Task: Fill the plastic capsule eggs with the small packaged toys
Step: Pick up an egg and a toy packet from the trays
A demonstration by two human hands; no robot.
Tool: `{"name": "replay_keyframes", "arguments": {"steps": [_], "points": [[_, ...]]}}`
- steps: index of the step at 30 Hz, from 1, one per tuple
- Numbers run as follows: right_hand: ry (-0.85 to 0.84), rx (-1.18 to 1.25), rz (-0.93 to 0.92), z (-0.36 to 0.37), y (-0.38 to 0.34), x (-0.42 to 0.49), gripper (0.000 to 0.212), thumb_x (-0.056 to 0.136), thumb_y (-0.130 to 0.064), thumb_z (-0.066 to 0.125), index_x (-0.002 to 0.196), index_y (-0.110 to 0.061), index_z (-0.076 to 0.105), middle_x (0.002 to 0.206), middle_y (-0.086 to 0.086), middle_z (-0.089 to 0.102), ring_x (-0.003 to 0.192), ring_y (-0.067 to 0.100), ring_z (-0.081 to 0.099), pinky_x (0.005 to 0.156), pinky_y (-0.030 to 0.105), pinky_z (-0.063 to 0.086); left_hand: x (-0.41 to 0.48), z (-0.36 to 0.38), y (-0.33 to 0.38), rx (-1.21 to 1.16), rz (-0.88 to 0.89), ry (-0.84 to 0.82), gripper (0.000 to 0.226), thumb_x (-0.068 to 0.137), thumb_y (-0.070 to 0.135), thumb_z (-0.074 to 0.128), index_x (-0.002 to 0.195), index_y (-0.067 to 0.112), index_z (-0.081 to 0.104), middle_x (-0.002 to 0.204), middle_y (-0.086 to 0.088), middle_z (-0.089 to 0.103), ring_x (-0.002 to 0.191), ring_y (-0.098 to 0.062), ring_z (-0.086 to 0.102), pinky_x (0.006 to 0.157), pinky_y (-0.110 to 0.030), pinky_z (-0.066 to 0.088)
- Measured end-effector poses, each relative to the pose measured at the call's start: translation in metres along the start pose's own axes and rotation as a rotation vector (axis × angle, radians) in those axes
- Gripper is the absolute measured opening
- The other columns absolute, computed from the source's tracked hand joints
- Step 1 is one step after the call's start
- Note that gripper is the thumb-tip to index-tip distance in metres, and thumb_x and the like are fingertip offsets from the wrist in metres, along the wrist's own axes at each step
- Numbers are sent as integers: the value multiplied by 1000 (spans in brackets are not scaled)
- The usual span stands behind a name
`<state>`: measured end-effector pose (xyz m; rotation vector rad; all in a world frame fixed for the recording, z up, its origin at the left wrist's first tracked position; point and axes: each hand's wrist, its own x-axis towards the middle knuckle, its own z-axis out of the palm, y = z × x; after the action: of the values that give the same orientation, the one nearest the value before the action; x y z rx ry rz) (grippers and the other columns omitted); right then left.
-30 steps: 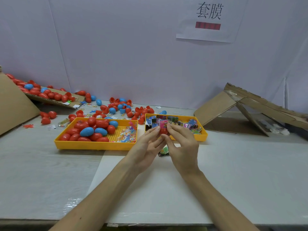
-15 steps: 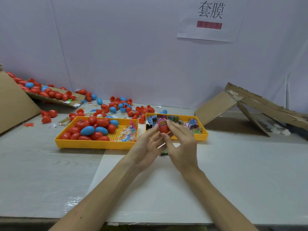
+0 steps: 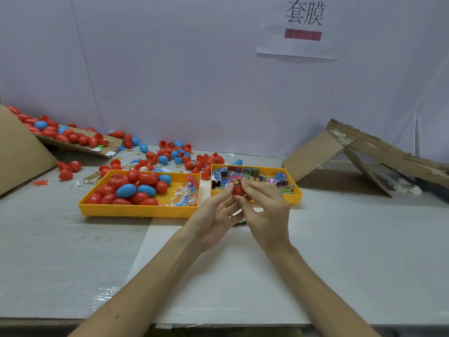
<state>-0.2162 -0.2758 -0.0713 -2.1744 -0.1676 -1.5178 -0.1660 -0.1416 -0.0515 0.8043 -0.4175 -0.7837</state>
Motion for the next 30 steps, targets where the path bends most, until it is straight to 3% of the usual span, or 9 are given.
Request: {"name": "replay_keyframes", "arguments": {"steps": [4, 9, 16, 22, 25, 27, 30], "points": [[-15, 35, 79, -1, -5, 3, 42, 81, -18, 81, 122, -10, 72, 116, -1, 72, 110, 13, 62, 97, 30, 50, 0, 1, 2, -36, 3, -20, 28, 99, 31, 60, 115, 16, 77, 130, -9, 68, 127, -21, 62, 106, -42, 51], [-23, 1, 87, -2, -6, 3, 35, 81, -21, 79, 114, -9, 75, 112, 0, 73, 107, 16, 64, 94, 45, 52, -1, 1, 2, -71, -31, -1, 30, 101, 32, 56, 112, 12, 77, 116, -9, 71, 118, -22, 66, 94, -40, 55], [27, -1, 53, -3, -4, 3, 31, 74, -9, 85, 104, -3, 77, 102, 5, 75, 100, 13, 63, 88, 50, 55, -2, 1, 1, -65, -70, 21, 37, 101, 32, 56, 125, 7, 68, 120, -12, 65, 124, -27, 63, 97, -43, 56], [-7, 7, 87, -4, -6, 3, 33, 80, -19, 79, 111, -9, 76, 107, 1, 74, 104, 14, 63, 96, 37, 50, -1, 1, 2, -48, -68, 38, 36, 99, 32, 57, 123, 6, 67, 120, -14, 63, 126, -30, 60, 103, -45, 49], [-34, -27, 79, -3, -7, 3, 35, 82, -20, 77, 116, -12, 74, 109, -2, 73, 105, 15, 63, 98, 28, 43, -1, 1, 4, -10, -43, 34, 44, 98, 35, 56, 132, 8, 64, 130, -12, 65, 125, -28, 61, 104, -43, 48], [-60, -38, 60, -2, -7, 3, 37, 82, -19, 77, 119, -14, 73, 110, -3, 72, 104, 15, 62, 97, 22, 39, -1, 1, 6, 49, -28, 42, 40, 98, 39, 56, 127, 14, 70, 131, -11, 67, 122, -23, 64, 102, -41, 50], [-69, -13, 81, -1, -6, 3, 39, 83, -22, 76, 121, -15, 72, 113, -5, 70, 108, 13, 60, 99, 24, 41, -1, 3, 7, 104, -29, 38, 35, 100, 45, 53, 117, 25, 77, 134, -7, 66, 122, -20, 65, 103, -41, 49]]}}
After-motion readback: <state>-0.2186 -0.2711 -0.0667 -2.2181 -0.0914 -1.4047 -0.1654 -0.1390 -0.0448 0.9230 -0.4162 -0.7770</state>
